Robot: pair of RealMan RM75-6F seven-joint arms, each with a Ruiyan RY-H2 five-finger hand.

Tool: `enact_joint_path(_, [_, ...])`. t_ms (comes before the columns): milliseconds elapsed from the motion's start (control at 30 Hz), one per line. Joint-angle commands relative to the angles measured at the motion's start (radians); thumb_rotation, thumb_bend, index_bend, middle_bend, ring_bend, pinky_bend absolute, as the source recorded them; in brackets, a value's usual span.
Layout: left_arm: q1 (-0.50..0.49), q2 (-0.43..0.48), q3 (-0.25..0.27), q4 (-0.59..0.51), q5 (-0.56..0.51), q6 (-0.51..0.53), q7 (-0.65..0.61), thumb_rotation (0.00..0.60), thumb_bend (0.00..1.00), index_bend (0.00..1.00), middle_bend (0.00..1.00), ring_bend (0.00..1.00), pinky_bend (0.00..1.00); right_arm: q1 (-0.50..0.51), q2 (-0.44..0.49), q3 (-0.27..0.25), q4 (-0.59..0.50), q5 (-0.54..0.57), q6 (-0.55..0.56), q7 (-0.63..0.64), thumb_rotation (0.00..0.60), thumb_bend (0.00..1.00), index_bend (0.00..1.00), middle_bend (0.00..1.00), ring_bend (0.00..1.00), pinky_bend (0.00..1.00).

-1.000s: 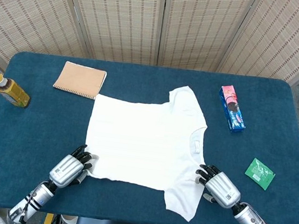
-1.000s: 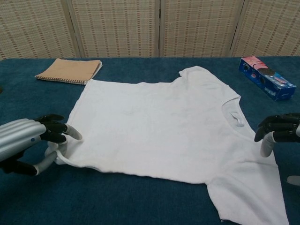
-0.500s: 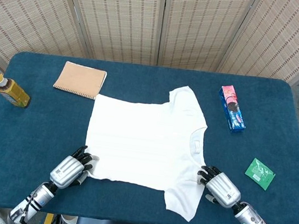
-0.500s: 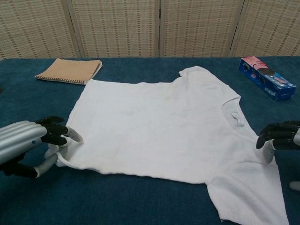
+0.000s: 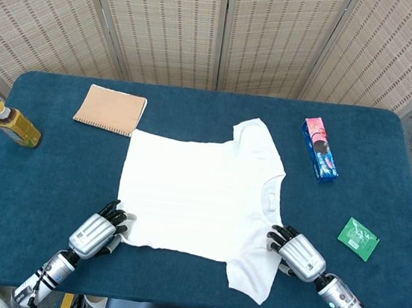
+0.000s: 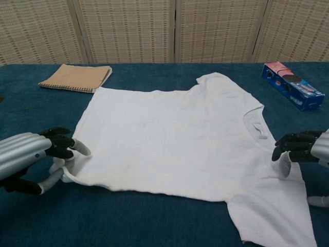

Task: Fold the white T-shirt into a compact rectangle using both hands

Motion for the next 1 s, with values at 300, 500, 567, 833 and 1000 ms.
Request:
enact_joint_path(300, [-0.002, -0.001, -0.003, 0.007, -0.001, 0.001, -0.010, 0.600, 0.61, 0.72, 0.24, 0.21, 0.03, 0.008, -0.031, -0.013, 0.047, -0.010, 0.033, 0.016, 0.600, 0.03, 0.45, 0.30, 0.18, 0.26])
enact_joint_path(500, [-0.002, 0.000, -0.003, 0.010, -0.002, 0.000, -0.013, 0.600, 0.61, 0.72, 0.24, 0.21, 0.03, 0.014, -0.061, -0.016, 0.087, -0.016, 0.059, 0.028, 0.600, 0.10, 0.47, 0.31, 0.18, 0.26])
enact_joint_path(567, [-0.002, 0.001, -0.003, 0.009, -0.003, 0.000, -0.013, 0.600, 0.61, 0.72, 0.24, 0.21, 0.03, 0.014, -0.070, -0.016, 0.101, -0.016, 0.069, 0.035, 0.600, 0.11, 0.48, 0.32, 0.18, 0.26])
enact_joint_path(833, [-0.003, -0.001, -0.005, 0.011, -0.006, -0.004, -0.015, 0.600, 0.61, 0.72, 0.24, 0.21, 0.03, 0.020, -0.099, -0.022, 0.148, -0.019, 0.090, 0.051, 0.600, 0.20, 0.51, 0.34, 0.20, 0.26])
enact_joint_path(1000, [-0.004, -0.003, -0.005, 0.013, -0.005, -0.002, -0.017, 0.600, 0.61, 0.72, 0.24, 0.21, 0.03, 0.024, -0.106, -0.025, 0.162, -0.016, 0.094, 0.058, 0.600, 0.29, 0.55, 0.35, 0.21, 0.26])
